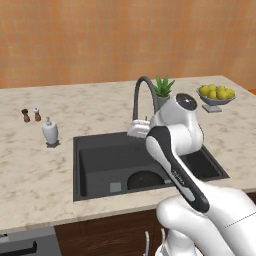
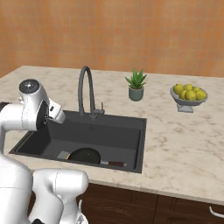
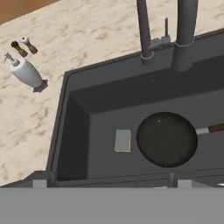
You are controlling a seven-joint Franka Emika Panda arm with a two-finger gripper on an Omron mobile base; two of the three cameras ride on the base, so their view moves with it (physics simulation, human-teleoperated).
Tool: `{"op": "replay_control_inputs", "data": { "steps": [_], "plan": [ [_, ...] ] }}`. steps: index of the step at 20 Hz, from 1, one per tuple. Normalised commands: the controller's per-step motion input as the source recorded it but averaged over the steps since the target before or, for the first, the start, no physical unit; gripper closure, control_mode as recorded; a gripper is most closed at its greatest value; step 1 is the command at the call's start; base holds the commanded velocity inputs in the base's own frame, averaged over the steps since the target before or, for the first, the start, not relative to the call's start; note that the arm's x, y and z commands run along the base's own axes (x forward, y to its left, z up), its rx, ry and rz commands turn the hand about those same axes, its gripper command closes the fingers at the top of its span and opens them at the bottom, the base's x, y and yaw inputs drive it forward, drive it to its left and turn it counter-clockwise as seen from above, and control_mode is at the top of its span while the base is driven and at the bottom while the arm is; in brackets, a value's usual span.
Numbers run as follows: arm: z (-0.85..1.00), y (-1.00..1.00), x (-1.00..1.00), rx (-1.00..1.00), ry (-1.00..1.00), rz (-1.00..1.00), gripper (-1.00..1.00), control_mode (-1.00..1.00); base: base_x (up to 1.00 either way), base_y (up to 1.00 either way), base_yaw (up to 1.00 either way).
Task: Pick the pan and sponge and place them into the sink. Then turn on the water.
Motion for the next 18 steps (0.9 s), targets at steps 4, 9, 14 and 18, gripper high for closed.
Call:
{"op": "replay_control_inputs", "data": {
  "steps": [4,9,14,18],
  "plan": [
    [0.75,-0.52,-0.26,0.0,0.09,-0.01,-1.0,-1.0,0.0,0.0,0.0],
    [0.48,-0.58,-0.18,0.0,0.07,-0.01,-1.0,-1.0,0.0,0.0,0.0],
    [0.01,-0.81,0.0,0.08,0.03,-0.03,-1.0,-1.0,0.0,0.0,0.0],
    [-0.01,-0.73,0.04,0.16,0.04,0.0,-1.0,-1.0,0.0,0.0,0.0]
  ]
}}
